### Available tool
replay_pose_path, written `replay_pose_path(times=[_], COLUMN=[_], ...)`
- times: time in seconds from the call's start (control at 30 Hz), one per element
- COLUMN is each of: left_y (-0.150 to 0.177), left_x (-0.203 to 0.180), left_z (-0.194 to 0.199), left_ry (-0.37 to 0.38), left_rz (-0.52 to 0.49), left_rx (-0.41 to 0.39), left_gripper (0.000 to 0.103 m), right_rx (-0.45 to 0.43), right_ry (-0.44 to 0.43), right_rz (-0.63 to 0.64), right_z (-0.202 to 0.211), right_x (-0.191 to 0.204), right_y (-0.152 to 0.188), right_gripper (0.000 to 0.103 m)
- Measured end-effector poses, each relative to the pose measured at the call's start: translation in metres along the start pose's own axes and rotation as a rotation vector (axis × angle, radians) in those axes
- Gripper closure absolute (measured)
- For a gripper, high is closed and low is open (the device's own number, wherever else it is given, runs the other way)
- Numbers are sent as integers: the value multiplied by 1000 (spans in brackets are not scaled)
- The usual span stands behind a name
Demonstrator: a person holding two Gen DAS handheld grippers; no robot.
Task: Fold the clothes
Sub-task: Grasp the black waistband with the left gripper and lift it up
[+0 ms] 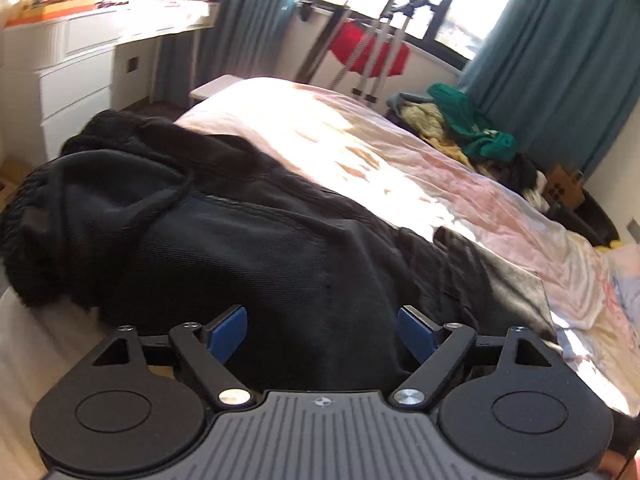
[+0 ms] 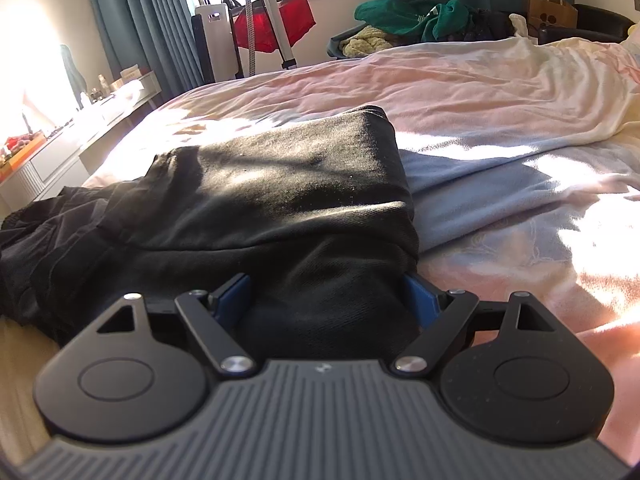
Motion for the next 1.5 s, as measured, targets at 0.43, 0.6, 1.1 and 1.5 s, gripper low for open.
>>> replay_pose_path(times=[0.43,0.6,1.1,1.5], left_y=[-11,-25,-58,-64], left_x=[148,175,176,134], left_z=[-45,-52,-39,-21], left_ry=[77,12,-146,-238], left_rz=[788,855,641,416], left_rx=[114,7,-200,-283], left_gripper=[10,18,71,76], right_rx=[5,3,-141,-36], right_ry=[11,13,59,62], right_rz=[1,-16,207,187], right_z=[9,11,17,-11], right_x=[-1,-3,37,37], right_y=[3,4,-14,10], right_gripper=[21,21,21,19])
Point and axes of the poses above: each gripper's, at about its wrist camera, not at the fingertips, and z roughly against the way its jaws point, x to its left, y to its underside, the point moved 8 cm from there along -z, roughly the way its jaws point, and after that the axes turned 9 degrees about -y, right-handed, at the moved point
